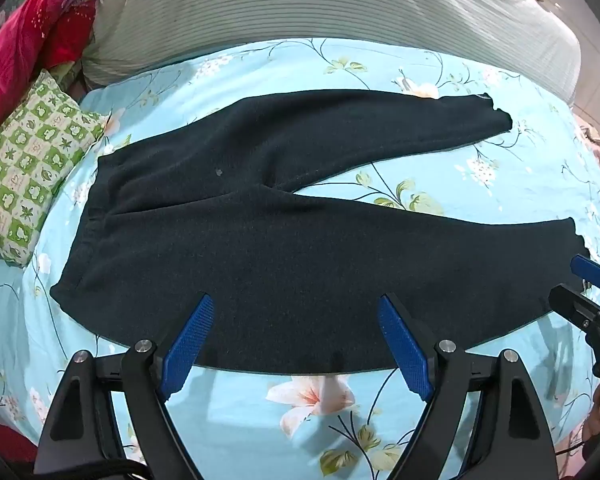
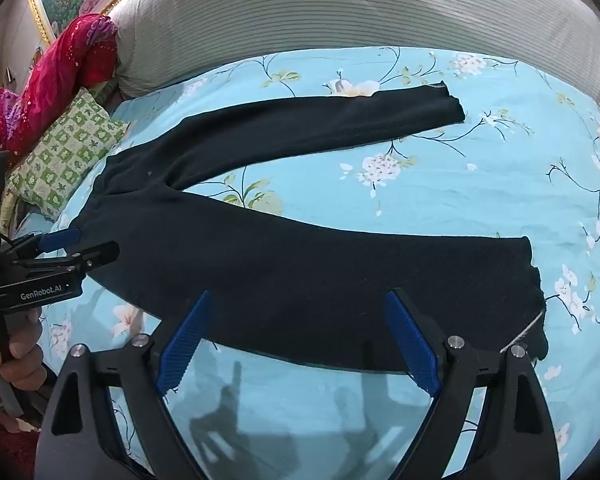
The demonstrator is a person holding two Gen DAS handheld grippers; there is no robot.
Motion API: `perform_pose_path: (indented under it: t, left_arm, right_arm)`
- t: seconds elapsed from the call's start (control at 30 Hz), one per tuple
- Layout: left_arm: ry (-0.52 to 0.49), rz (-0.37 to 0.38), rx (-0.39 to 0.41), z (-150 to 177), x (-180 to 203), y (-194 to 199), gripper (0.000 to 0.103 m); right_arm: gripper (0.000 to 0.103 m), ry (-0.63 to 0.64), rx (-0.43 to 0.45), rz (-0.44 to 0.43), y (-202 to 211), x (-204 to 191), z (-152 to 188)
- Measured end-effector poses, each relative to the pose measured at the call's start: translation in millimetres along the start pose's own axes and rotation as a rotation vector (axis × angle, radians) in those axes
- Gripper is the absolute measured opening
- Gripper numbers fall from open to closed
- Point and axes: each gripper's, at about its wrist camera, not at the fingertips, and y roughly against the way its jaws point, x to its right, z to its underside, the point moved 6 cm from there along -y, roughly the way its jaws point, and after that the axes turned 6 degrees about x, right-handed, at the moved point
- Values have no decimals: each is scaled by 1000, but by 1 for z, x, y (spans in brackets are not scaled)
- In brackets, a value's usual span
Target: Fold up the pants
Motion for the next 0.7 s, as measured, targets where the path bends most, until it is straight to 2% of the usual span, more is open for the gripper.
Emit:
perform_pose_path:
  t: [0.7]
  left_arm:
    - [-8,5,-10,1,2,-3,85]
  right_arm:
    - [88,1,1,1,-1,-2,-1]
